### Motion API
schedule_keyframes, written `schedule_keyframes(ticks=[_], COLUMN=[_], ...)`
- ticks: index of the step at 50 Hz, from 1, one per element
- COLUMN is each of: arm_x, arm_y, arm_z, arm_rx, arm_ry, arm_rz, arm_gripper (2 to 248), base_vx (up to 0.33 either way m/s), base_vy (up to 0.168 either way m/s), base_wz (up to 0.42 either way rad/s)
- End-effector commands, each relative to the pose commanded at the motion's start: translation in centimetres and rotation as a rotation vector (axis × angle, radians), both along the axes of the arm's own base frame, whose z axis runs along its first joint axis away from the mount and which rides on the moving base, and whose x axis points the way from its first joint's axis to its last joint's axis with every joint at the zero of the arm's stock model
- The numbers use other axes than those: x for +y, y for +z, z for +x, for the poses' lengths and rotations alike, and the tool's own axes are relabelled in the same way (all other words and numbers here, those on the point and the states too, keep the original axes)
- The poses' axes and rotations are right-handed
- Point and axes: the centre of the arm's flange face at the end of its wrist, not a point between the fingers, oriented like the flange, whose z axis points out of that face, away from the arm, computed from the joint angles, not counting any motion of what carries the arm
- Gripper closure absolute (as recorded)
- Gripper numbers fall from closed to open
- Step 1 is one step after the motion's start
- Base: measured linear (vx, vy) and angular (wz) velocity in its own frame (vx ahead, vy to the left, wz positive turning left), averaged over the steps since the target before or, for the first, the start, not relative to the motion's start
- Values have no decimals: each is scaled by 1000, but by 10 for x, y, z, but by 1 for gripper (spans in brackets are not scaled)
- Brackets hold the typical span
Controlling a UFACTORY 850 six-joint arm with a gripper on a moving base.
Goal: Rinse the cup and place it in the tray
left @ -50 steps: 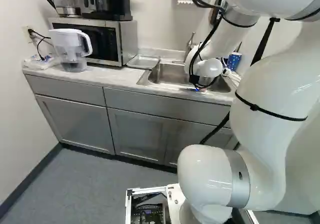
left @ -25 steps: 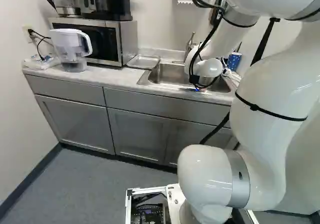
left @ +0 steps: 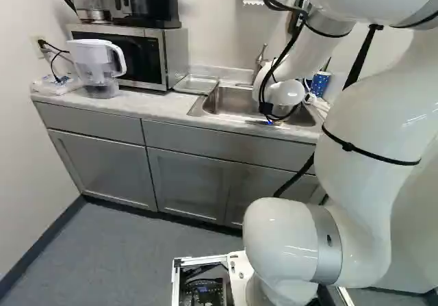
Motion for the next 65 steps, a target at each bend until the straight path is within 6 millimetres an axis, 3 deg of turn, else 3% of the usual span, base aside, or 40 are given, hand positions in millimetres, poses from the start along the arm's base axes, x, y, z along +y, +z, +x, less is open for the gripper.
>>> schedule_keyframes(ticks=[65], arm_x=[0], arm_y=[0], arm_z=[0], arm_rx=[0], arm_ry=[0], arm_rz=[0], arm_gripper=[125], base_vx=[0], base_vy=[0], base_wz=[0])
